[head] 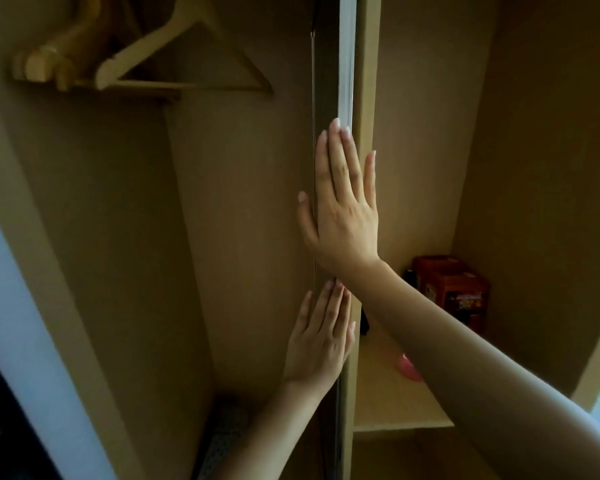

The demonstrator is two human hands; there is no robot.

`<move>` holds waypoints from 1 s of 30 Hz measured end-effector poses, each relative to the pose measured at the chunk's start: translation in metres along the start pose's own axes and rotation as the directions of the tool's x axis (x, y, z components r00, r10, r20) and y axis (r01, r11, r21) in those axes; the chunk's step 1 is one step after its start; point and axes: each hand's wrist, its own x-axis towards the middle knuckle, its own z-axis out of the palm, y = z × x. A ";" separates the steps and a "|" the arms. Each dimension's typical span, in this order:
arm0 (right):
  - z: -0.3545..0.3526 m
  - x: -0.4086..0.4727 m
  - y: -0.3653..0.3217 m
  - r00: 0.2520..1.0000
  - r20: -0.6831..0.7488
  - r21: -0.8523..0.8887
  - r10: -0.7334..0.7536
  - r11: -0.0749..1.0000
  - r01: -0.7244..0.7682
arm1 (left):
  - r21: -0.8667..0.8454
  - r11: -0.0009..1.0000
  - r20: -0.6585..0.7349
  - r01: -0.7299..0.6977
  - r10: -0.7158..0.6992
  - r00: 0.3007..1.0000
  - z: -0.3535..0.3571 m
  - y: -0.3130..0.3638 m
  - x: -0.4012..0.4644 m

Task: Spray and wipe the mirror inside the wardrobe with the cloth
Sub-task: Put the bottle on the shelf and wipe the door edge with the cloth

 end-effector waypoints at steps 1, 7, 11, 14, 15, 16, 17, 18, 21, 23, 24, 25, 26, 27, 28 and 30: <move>0.003 0.000 0.002 1.000 0.005 0.000 0.002 1.000 -0.002 | 0.013 1.000 0.008 -0.002 0.002 1.000 0.003 -0.001 0.001; 0.023 0.000 0.012 1.000 0.022 0.011 -0.002 1.000 0.002 | 0.089 0.996 0.057 -0.010 0.004 0.998 0.022 -0.007 0.008; 0.031 0.001 0.015 1.000 0.022 0.040 -0.008 0.999 0.007 | 0.091 0.996 0.049 -0.011 0.006 0.999 0.030 -0.011 0.011; 0.033 0.000 0.014 1.000 0.007 0.079 -0.014 0.997 0.013 | 0.084 0.996 0.037 -0.011 0.008 0.999 0.035 -0.013 0.009; 0.033 0.000 0.014 1.000 0.005 0.086 -0.014 0.996 0.014 | 0.080 0.997 0.040 -0.010 0.007 0.999 0.036 -0.012 0.008; 0.033 0.000 0.014 1.000 0.005 0.088 -0.015 0.996 0.015 | 0.078 0.997 0.041 -0.010 0.006 0.999 0.036 -0.012 0.008; 0.033 0.000 0.014 1.000 0.006 0.088 -0.015 0.996 0.014 | 0.077 0.997 0.044 -0.008 0.004 0.999 0.036 -0.012 0.008; 0.033 0.000 0.014 1.000 0.010 0.088 -0.014 0.996 0.013 | 0.077 0.997 0.047 -0.005 0.002 0.999 0.036 -0.012 0.009; 0.030 0.000 0.014 0.999 0.032 0.095 -0.009 0.995 0.006 | 0.083 0.997 0.067 -0.002 -0.004 0.998 0.032 -0.011 0.011; 0.026 0.000 0.012 0.999 0.055 0.093 0.000 0.996 -0.005 | 0.086 0.996 0.089 -0.001 -0.006 0.996 0.026 -0.009 0.012; 0.023 0.000 0.011 0.997 0.074 0.088 0.002 0.996 -0.009 | 0.082 0.997 0.100 0.000 -0.009 0.995 0.022 -0.008 0.011; 0.020 -0.001 0.011 0.995 0.097 0.086 0.003 0.996 -0.011 | 0.075 0.997 0.108 0.007 -0.015 0.994 0.017 -0.006 0.011; 0.016 -0.002 0.011 0.993 0.119 0.091 0.001 0.996 -0.012 | 0.061 0.998 0.112 0.019 -0.026 0.993 0.012 -0.004 0.011; 0.011 -0.004 0.011 0.989 0.145 0.108 0.000 0.994 -0.016 | 0.036 0.999 0.114 0.040 -0.044 0.993 0.006 -0.002 0.010; 0.005 -0.009 0.012 0.985 0.174 0.139 -0.004 0.990 -0.021 | 0.009 0.998 0.118 0.056 -0.056 0.991 0.000 -0.001 0.009; -0.010 -0.024 0.013 0.972 0.236 0.224 -0.014 0.974 -0.040 | -0.050 0.997 0.140 0.061 -0.053 0.989 -0.011 0.003 0.000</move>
